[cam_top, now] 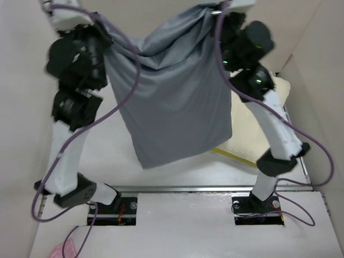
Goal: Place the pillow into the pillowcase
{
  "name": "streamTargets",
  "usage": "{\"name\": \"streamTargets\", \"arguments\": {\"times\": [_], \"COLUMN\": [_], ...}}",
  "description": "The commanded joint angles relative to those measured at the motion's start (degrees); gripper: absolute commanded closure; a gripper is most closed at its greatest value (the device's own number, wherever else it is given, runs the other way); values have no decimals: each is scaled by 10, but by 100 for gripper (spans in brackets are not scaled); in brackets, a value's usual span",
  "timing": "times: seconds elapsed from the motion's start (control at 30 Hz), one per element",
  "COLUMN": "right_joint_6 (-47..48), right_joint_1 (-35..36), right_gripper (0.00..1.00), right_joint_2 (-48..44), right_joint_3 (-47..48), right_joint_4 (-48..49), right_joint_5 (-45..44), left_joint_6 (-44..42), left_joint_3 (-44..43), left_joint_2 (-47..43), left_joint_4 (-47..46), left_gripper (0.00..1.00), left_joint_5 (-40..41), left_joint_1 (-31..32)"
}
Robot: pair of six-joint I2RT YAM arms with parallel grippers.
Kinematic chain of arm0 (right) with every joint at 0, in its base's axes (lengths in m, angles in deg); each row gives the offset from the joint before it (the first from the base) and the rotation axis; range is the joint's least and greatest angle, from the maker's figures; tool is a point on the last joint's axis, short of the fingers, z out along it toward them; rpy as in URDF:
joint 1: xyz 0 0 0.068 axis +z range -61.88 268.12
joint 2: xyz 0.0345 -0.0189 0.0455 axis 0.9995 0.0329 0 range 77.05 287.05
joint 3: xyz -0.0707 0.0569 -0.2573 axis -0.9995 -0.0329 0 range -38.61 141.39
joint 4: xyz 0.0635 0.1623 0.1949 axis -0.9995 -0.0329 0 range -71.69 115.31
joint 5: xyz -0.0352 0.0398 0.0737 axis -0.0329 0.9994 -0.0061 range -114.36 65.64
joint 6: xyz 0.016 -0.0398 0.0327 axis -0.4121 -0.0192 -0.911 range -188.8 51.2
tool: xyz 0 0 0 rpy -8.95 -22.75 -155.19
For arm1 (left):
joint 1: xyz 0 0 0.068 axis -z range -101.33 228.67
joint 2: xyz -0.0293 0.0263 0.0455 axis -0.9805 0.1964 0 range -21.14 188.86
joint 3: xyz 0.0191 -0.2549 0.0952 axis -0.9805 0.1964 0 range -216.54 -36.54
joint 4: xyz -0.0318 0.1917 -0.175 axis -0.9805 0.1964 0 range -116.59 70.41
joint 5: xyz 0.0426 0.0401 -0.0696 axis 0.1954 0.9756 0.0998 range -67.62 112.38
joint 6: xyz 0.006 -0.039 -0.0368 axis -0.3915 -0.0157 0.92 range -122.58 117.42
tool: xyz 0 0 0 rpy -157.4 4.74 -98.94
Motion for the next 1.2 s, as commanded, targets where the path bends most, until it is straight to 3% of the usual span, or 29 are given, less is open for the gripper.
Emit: {"name": "streamTargets", "arguments": {"times": [0.0,0.13,0.17,0.27,0.3,0.37,0.47,0.6,0.7,0.73,0.8,0.83,0.87,0.97,1.0,1.1,1.17], "right_joint_6": [12,12,21,21,15,15,4,-39,-51,-51,-57,-71,-86,-145,-182,-240,-263], "right_joint_1": [-22,-48,-48,-60,-60,-66,-66,-89,-103,-103,-103,-103,-103,-103,-103,-103,-97], "right_gripper": [100,100,100,100,100,100,100,100,100,100,100,98,94,90,89,87,82], "right_joint_2": [105,213,227,247,247,253,230,186,128,106,44,27,10,-39,-59,-90,-118], "right_joint_3": [56,143,152,157,162,183,183,132,10,-107,-228,-287,-397,-590,-635,-801,-857], "right_joint_4": [50,177,251,339,393,435,446,448,415,409,409,409,415,415,408,430,419], "right_joint_5": [-26,-4,16,100,107,160,174,191,227,266,311,335,335,349,349,373,386], "left_joint_6": [37,54,54,53,81,94,94,89,105,105,129,152,173,255,325,387,434], "left_joint_3": [-24,-115,-171,-191,-205,-218,-237,-213,-95,8,126,183,298,473,581,758,790], "left_joint_2": [84,179,201,229,229,217,186,121,36,10,-72,-97,-125,-228,-251,-328,-353], "left_joint_4": [-11,-25,-33,-93,-100,-131,-152,-156,-134,-127,-121,-110,-100,-71,-65,-65,23], "left_gripper": [100,100,100,100,100,100,100,100,100,100,100,100,100,100,100,100,100], "left_joint_5": [-12,-64,-64,-101,-147,-178,-203,-216,-214,-214,-207,-207,-207,-200,-231,-292,-312], "left_joint_1": [-87,-179,-192,-246,-263,-297,-302,-302,-302,-302,-302,-302,-302,-302,-302,-295,-278]}}
